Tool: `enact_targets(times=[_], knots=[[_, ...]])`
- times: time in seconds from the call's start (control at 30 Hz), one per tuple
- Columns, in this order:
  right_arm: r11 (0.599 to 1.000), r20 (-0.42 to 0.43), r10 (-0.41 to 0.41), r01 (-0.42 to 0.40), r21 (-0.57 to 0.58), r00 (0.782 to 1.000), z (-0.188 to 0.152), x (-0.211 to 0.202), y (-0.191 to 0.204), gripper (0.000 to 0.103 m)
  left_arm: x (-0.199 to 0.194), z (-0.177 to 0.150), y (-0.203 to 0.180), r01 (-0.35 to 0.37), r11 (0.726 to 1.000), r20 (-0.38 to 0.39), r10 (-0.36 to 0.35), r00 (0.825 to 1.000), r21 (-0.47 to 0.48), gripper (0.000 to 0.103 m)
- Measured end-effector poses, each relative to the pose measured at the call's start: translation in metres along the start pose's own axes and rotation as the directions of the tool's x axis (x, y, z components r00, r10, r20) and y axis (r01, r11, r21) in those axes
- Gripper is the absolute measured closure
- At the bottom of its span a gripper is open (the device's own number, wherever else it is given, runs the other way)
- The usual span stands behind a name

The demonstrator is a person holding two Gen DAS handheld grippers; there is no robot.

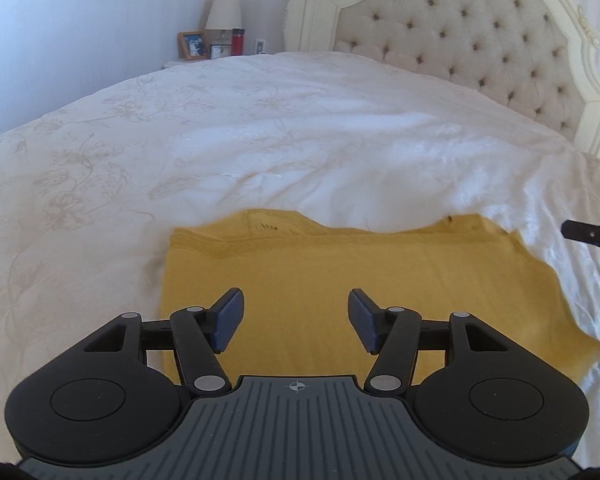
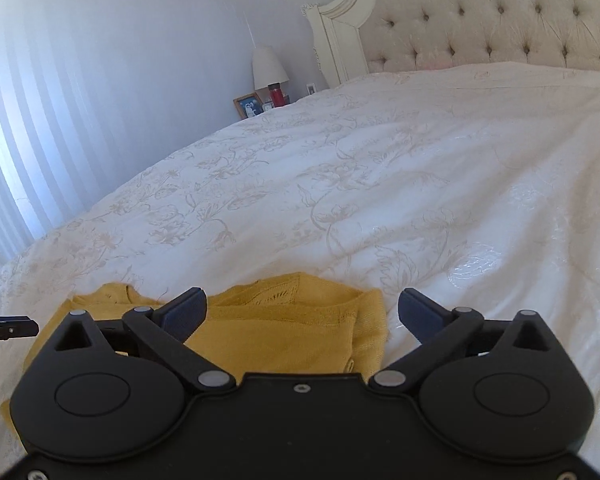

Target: Fold small clothes

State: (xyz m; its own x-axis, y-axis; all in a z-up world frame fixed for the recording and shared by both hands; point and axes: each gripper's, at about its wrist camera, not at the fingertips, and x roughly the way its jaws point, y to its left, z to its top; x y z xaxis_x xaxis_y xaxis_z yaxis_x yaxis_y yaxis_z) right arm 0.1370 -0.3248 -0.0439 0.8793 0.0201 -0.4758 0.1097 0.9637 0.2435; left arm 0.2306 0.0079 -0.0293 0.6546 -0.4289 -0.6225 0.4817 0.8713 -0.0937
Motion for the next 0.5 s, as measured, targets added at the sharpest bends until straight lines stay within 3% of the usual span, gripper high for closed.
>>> enact_targets(times=[0.23, 0.4, 0.5], knots=[[0.979, -0.104, -0.048, 0.026, -0.2, 0.993, -0.039, -0.01, 0.057, 0.001, 0.005, -0.03, -0.067, 0.03, 0.992, -0.053, -0.024, 0.998, 0.122, 0.046], [0.965, -0.194, -0.112, 0.059, -0.256, 0.975, -0.07, -0.007, 0.064, 0.001, 0.018, -0.058, -0.092, 0.009, 0.983, -0.142, 0.017, 0.99, 0.184, 0.046], [0.956, -0.248, -0.146, 0.072, -0.285, 0.958, -0.091, -0.013, 0.063, 0.001, 0.014, -0.073, -0.098, -0.005, 0.979, -0.137, 0.034, 0.99, 0.206, 0.042]])
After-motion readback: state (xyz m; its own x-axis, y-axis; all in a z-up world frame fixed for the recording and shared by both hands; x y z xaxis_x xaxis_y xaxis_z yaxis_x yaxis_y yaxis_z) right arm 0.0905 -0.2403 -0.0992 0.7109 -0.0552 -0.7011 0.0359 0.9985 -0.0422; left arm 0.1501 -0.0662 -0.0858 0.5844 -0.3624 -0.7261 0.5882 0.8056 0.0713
